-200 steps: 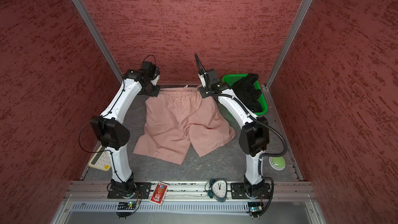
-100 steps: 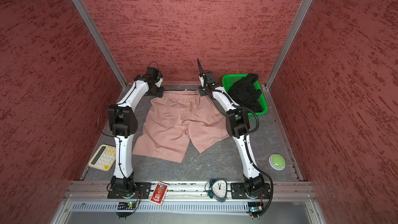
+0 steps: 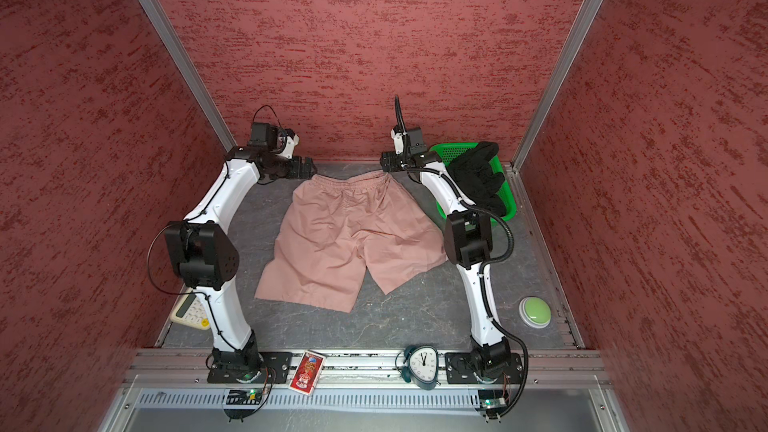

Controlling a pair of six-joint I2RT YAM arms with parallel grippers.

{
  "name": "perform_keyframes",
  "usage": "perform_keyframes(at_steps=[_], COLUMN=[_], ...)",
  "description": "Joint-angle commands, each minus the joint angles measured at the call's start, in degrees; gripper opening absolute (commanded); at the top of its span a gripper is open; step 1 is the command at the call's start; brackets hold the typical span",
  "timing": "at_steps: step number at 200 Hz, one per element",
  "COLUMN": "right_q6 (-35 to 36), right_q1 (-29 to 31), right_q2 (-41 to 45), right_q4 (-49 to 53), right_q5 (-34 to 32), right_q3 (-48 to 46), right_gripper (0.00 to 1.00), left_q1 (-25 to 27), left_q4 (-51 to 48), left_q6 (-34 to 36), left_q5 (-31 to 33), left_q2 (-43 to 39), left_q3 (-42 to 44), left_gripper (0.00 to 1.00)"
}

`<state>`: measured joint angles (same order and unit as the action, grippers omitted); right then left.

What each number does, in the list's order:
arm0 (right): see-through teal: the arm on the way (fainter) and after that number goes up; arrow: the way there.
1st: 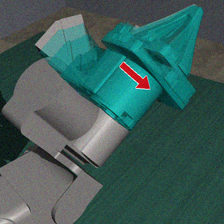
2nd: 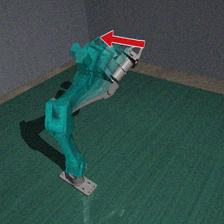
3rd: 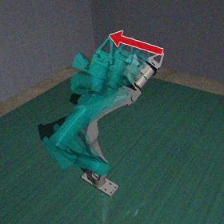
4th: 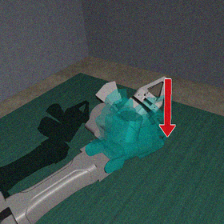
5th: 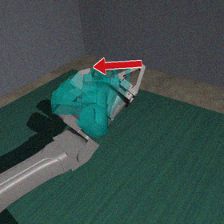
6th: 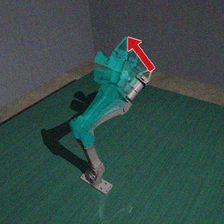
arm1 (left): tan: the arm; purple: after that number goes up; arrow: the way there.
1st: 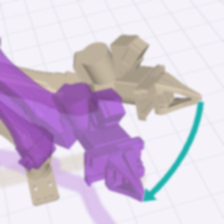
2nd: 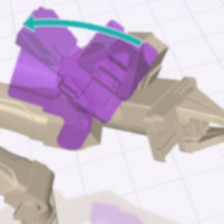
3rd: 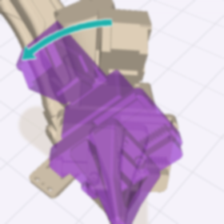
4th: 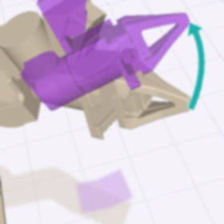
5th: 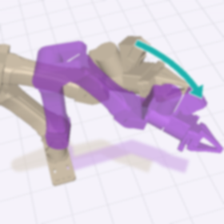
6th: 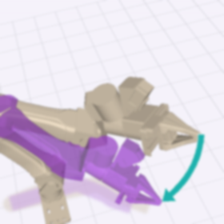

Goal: Fold and stack the shorts

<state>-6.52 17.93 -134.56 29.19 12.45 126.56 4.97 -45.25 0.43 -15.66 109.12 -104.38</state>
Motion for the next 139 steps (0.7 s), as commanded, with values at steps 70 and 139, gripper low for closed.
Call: perform_keyframes(at_steps=[70, 139], right_q6=[-9.5, -14.0], right_q1=[1.5, 1.4], right_q2=[-7.6, -27.2], right_q4=[-11.2, -13.0], right_q5=[5.4, 6.6], right_q3=[-3.0, 22.3], right_gripper=[0.52, 0.61], left_q1=[3.2, 5.1], left_q4=[19.8, 24.6], left_q6=[-3.6, -6.2], left_q5=[-11.7, -7.6], left_q2=[1.1, -2.1], left_q3=[23.3, 33.2], left_gripper=[0.99, 0.99])
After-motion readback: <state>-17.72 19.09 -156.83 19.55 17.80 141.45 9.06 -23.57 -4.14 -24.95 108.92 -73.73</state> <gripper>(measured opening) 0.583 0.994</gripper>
